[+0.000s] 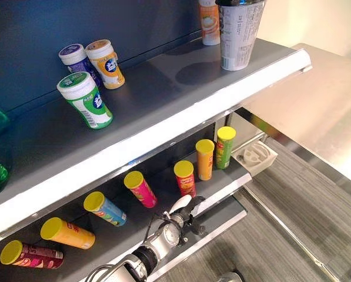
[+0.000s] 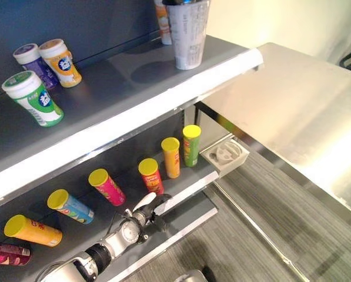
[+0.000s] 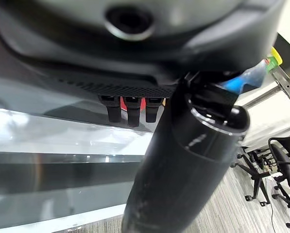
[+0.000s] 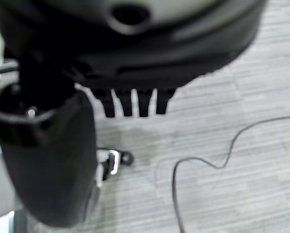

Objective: Put the goods on the table back onto the shelves and tidy them up.

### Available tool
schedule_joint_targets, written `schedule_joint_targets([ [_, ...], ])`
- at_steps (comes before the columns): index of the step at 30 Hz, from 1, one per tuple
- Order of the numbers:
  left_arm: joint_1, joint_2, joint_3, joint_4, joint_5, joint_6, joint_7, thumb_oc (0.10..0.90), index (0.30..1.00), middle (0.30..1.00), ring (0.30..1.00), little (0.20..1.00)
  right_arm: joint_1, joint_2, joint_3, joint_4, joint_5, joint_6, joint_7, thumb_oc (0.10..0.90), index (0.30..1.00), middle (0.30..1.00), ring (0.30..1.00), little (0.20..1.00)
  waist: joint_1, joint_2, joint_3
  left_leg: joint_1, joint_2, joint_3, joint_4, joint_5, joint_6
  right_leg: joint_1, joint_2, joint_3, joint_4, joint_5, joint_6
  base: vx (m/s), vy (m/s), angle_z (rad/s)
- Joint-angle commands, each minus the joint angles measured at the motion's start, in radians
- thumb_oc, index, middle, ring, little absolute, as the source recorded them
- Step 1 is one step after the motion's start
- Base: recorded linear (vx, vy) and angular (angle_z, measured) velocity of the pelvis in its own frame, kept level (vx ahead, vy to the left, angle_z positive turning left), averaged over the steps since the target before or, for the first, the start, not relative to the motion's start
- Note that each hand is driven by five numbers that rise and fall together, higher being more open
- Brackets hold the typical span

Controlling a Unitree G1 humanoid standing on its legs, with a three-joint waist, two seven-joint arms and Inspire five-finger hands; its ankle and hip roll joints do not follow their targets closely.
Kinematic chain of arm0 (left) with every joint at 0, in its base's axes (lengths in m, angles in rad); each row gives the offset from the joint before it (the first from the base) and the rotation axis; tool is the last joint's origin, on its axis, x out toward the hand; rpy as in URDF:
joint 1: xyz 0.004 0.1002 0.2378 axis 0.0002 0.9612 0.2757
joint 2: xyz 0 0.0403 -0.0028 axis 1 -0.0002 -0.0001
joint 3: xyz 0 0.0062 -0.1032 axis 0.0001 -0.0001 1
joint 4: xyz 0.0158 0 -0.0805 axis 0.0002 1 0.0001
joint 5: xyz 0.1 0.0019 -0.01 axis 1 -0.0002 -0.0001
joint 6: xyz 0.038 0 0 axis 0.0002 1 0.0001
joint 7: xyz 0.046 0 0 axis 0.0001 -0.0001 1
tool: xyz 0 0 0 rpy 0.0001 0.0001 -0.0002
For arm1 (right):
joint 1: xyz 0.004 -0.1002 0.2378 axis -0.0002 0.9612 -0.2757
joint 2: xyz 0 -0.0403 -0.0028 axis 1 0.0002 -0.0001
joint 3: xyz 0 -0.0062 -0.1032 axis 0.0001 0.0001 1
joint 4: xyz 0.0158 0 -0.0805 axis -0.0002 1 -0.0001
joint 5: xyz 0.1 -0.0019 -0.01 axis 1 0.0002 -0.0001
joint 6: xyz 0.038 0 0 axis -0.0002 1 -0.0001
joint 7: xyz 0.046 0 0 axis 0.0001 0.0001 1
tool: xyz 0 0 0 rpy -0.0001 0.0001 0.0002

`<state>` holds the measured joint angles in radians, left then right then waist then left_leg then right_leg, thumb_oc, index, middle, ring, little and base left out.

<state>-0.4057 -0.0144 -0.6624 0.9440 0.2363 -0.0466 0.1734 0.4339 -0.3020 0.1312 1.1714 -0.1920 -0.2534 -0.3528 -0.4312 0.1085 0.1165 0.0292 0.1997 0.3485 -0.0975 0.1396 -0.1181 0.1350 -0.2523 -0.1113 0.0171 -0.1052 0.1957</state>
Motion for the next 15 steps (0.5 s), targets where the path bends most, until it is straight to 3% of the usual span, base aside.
schedule_joint_targets([
  [1, -0.189, -0.038, 0.121, 0.034, -0.011, -0.09, 0.067, 0.8, 0.9, 0.9, 0.9, 0.9, 0.134, -0.031, -0.008, 0.009, 0.001, -0.008, -0.034, 0.8, 0.9, 0.9, 0.9, 0.9, -0.018, -0.015, 0.021, 0.038, 0.19, 0.075, 0.01, 0.008, -0.119, -0.035, 0.054, 0.079, -0.104, 0.118, -0.07, -0.02, -0.028, -0.09],
  [15, -0.224, -0.041, 0.129, 0.084, -0.013, -0.098, 0.106, 0.8, 0.9, 0.9, 0.9, 0.9, 0.133, -0.039, 0.021, 0.001, -0.021, -0.028, -0.068, 0.8, 0.9, 0.9, 0.9, 0.9, -0.063, -0.015, 0.038, 0.043, 0.21, 0.091, 0.01, 0.017, -0.129, -0.054, 0.068, 0.102, -0.104, 0.118, -0.073, -0.02, -0.032, -0.05],
])
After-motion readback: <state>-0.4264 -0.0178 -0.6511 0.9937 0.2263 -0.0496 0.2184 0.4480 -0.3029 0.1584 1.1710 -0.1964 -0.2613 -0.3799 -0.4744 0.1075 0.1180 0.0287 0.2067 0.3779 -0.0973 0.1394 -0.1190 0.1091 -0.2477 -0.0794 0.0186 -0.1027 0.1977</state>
